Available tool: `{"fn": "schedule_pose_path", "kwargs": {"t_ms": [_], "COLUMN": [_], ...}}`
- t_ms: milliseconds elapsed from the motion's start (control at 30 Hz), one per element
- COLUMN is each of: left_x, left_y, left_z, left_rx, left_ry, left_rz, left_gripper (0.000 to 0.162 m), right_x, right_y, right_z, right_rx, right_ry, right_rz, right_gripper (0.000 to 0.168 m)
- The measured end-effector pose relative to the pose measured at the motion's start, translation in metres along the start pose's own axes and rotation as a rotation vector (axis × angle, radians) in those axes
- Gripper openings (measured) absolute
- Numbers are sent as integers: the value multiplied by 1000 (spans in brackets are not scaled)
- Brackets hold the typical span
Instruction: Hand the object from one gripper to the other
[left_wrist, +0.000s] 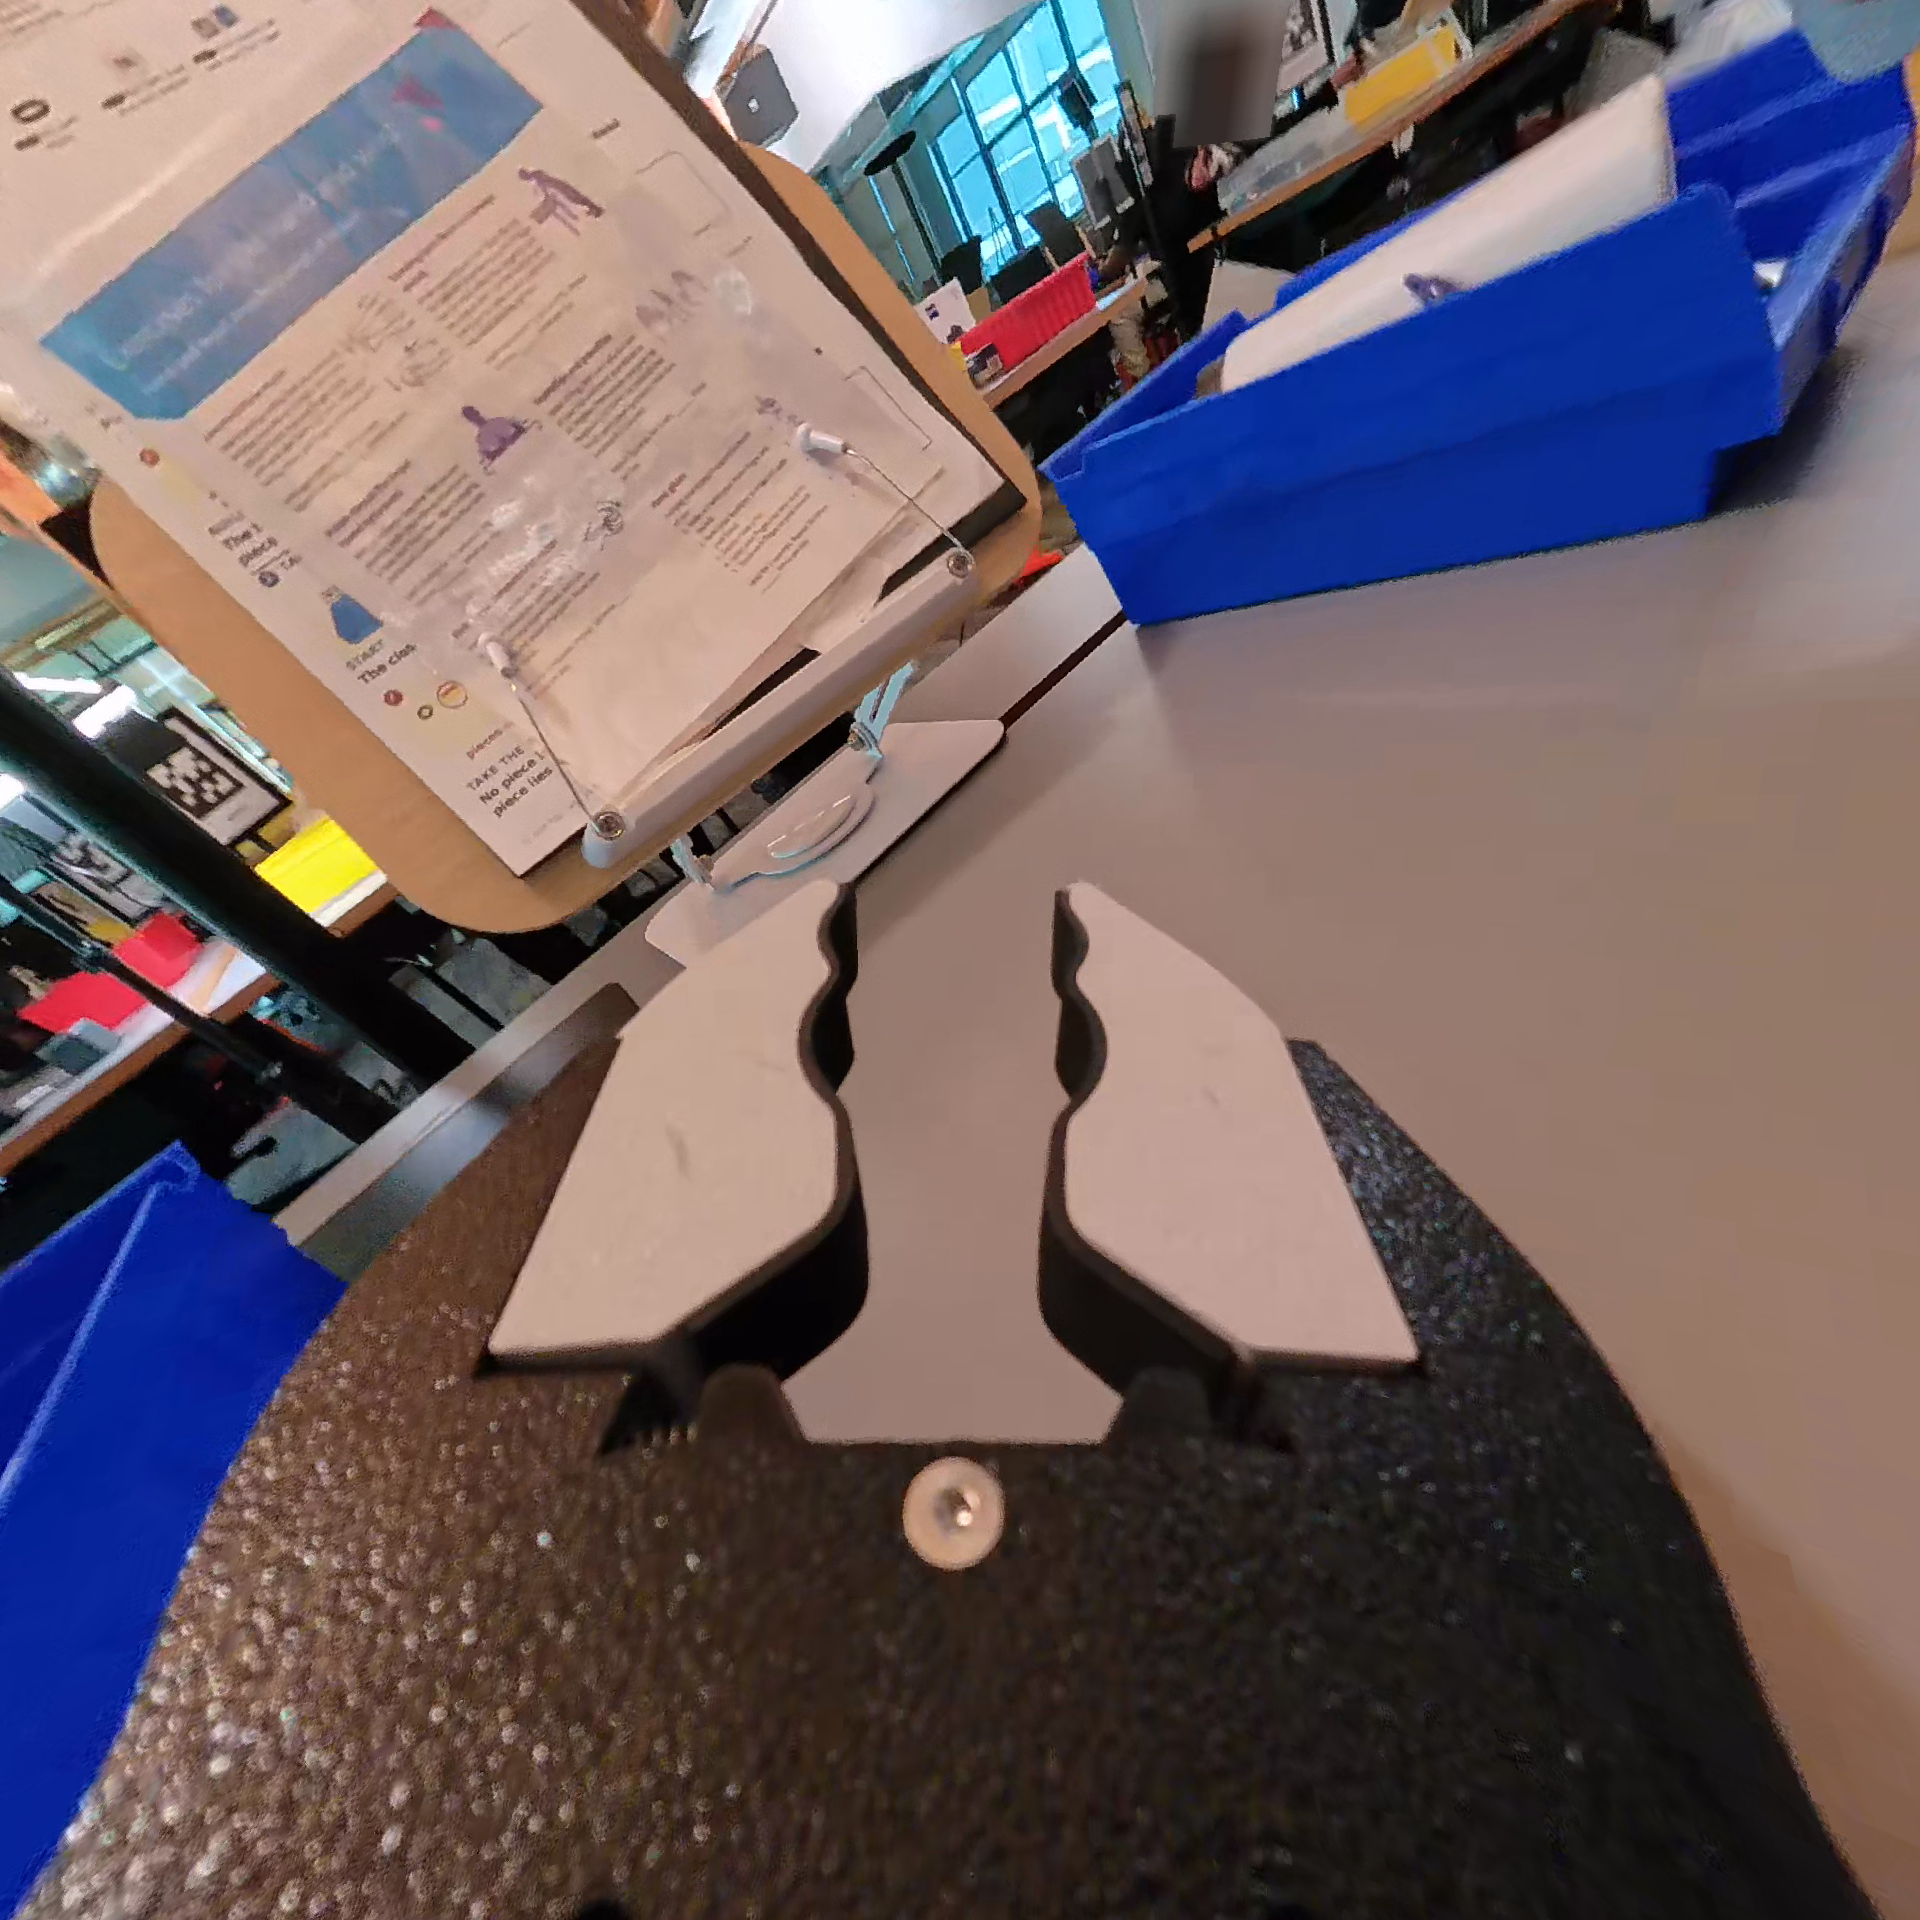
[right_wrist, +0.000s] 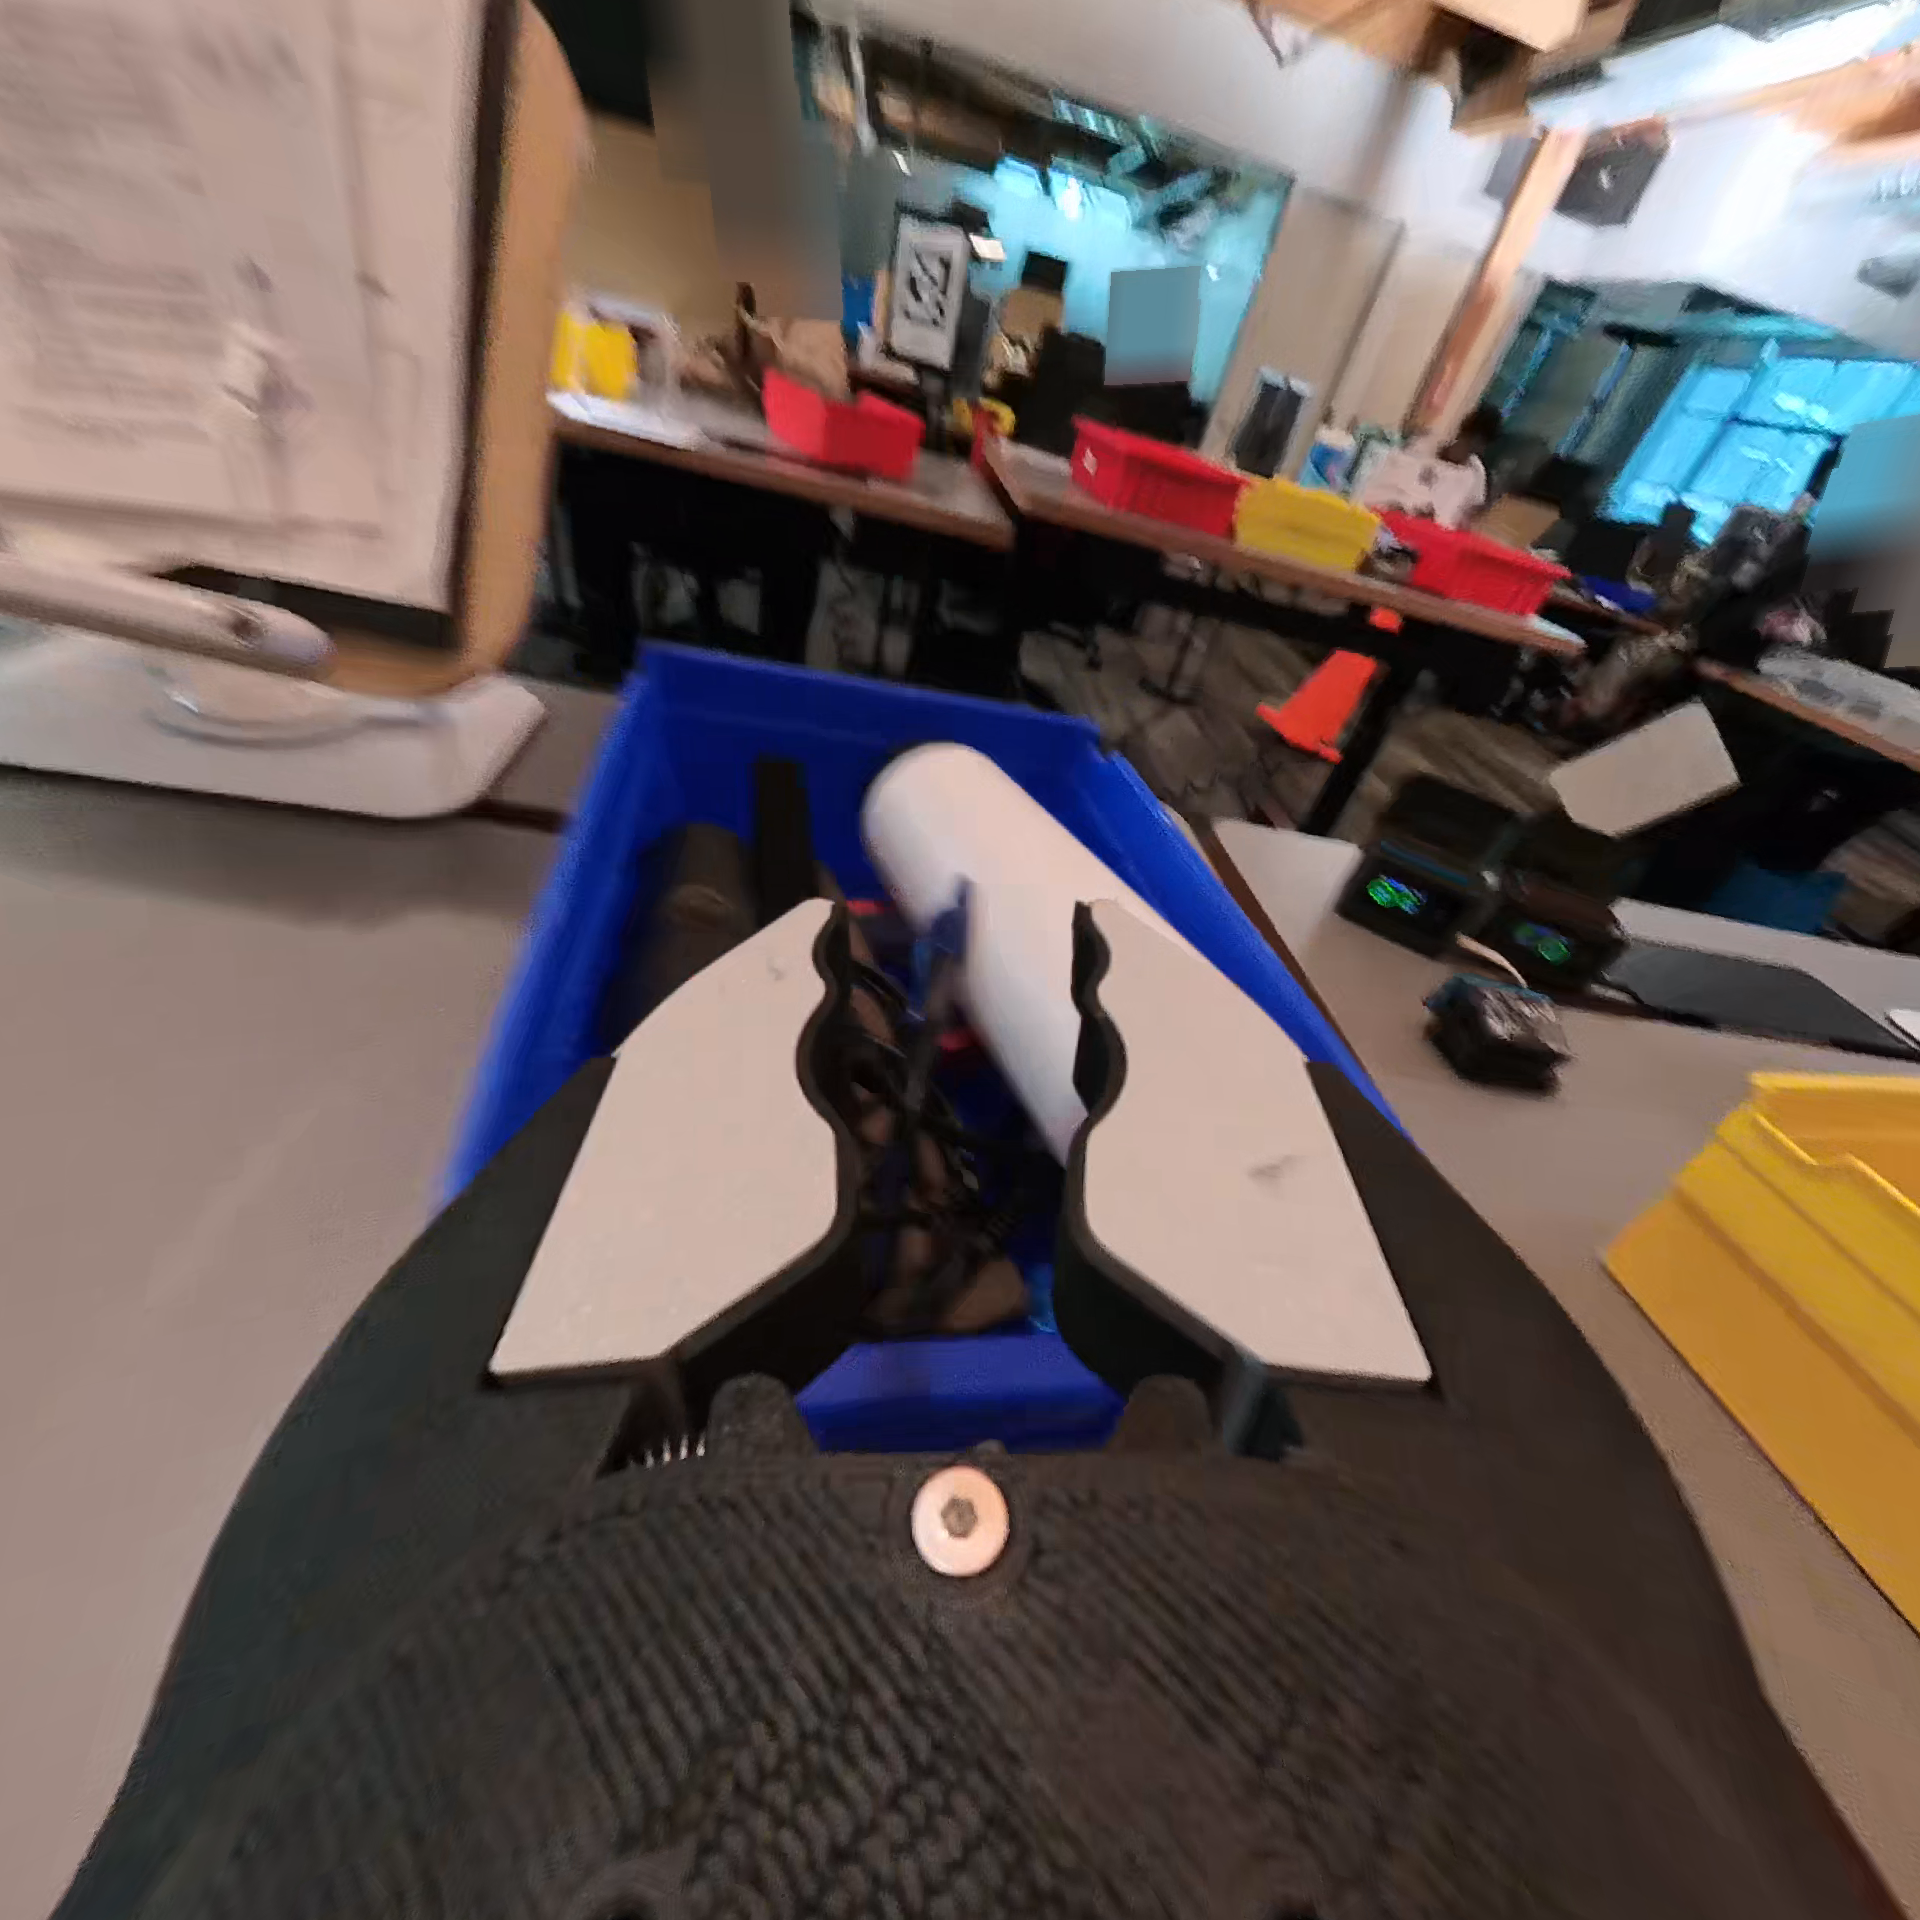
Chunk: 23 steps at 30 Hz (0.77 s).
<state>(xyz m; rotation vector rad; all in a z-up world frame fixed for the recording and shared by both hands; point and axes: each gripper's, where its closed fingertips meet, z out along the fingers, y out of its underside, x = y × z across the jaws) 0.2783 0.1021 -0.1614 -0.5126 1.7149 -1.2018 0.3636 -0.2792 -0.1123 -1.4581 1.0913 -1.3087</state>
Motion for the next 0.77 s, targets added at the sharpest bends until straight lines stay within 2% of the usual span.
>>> {"fn": "schedule_pose_path", "kwargs": {"t_ms": [100, 200, 300, 400, 500, 567, 700, 767], "left_x": [-14, -35, -65, -111, -175, -214, -245, -237], "left_y": [-5, -8, -21, -26, 16, 53, 118, 143], "left_z": [-5, -14, -34, -67, -92, -98, -90, -84], "left_rx": [12, 18, 74, 73, -175, -337, -614, -760], "left_ry": [-22, -53, -104, -198, -329, -369, -227, -82], "left_rz": [-128, -295, -467, -570, -550, -559, -721, -818], "left_gripper": [35, 35, 35, 31, 20, 26, 51, 52], "right_x": [-56, -127, -191, -224, -240, -247, -255, -255], "right_y": [-39, -62, -58, -41, -16, -5, 3, 4], "right_z": [-12, -29, -40, -41, -32, -29, -29, -29], "right_rx": [168, 289, 301, 262, 169, 142, 136, 140], "right_ry": [-143, -307, -473, -547, -576, -580, -579, -566], "right_rz": [20, -63, -129, -188, -230, -275, -365, -391], "right_gripper": [38, 30, 33, 36, 48, 51, 53, 53]}}
